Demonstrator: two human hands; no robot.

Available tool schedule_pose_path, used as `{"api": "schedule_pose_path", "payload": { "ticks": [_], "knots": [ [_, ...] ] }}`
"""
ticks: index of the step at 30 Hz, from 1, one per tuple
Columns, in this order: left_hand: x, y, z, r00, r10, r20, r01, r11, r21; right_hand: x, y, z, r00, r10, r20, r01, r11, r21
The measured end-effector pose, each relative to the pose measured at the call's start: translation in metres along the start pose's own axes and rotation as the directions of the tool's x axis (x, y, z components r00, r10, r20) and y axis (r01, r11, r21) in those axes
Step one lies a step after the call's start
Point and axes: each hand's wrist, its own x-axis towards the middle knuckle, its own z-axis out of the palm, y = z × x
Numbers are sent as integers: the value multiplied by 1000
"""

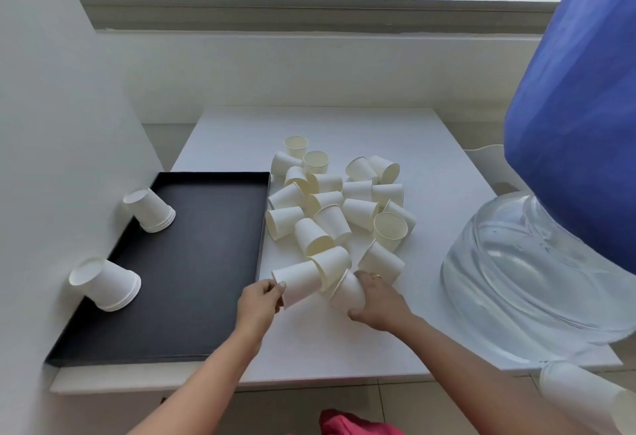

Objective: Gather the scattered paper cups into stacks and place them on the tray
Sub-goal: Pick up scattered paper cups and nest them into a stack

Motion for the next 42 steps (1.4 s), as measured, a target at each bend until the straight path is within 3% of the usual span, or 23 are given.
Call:
{"api": "schedule_pose_path", "payload": {
  "ticks": [12, 26, 33, 37, 42],
  "knots": [
    [-23, 14, 6, 978, 207, 38, -210, 971, 111, -9, -7, -4, 978, -171, -123, 191, 967, 171],
    [-30, 24, 21, 965, 211, 156, -227, 969, 94, 0, -27, -4, 943, -289, -167, 317, 932, 174],
    [-29, 19, 21, 954, 225, 198, -248, 964, 101, 2, -29, -2, 927, -337, -166, 358, 926, 122],
    [-26, 14, 17, 971, 204, 122, -212, 975, 59, 1, -20, -5, 906, -383, -181, 379, 924, -59],
    [-19, 8, 8, 984, 157, 82, -158, 987, -5, 4, 3, -10, 922, -275, -274, 229, 955, -189]
  ]
}}
